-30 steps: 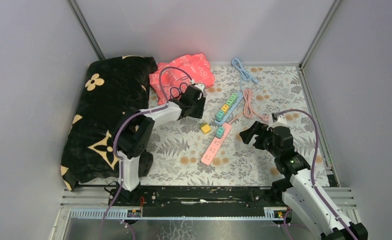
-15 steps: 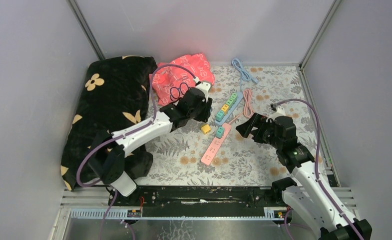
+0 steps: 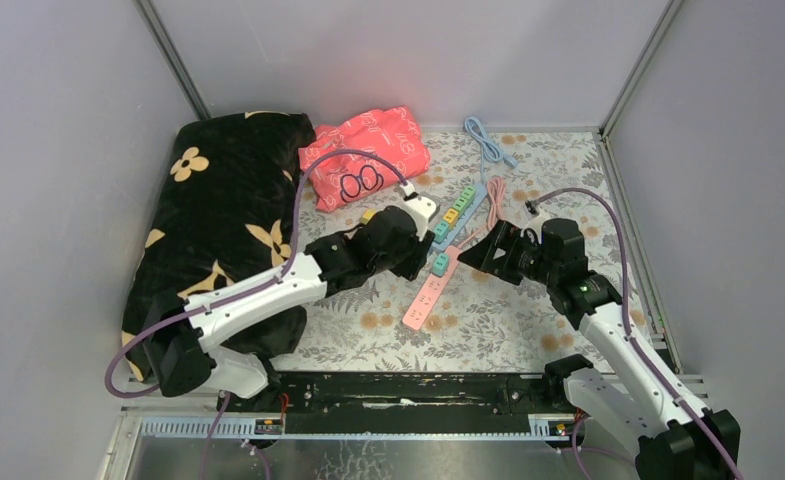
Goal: Insert the plug
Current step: Adjust the plug.
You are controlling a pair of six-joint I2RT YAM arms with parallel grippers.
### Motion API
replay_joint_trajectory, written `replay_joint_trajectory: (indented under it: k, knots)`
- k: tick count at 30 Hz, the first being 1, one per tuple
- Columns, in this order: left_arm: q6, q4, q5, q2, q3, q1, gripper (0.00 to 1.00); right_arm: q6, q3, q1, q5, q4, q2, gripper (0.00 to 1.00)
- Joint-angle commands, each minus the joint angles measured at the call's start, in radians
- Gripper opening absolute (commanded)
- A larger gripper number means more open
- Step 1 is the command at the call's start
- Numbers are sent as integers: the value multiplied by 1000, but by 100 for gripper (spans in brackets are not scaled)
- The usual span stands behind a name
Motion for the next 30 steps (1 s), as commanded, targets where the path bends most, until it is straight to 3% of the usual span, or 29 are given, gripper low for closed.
replay_joint_trajectory:
  k: [1, 6, 15, 23, 30]
  knots:
    - [90, -35, -33, -39, -13, -69, 30, 78, 55, 4, -139, 137, 46, 88]
    - [131, -32, -35, -52, -9, -135, 29, 137, 48, 5, -252, 244, 117, 86]
    - [143, 11, -36, -52, -15, -160, 29, 252, -24, 13, -376, 474, 188, 82]
    - [152, 66, -37, -48, -16, -166, 29, 253, -42, 46, -419, 531, 242, 77]
    - [153, 87, -40, -57, -17, -169, 29, 291, -67, 75, -467, 617, 272, 62]
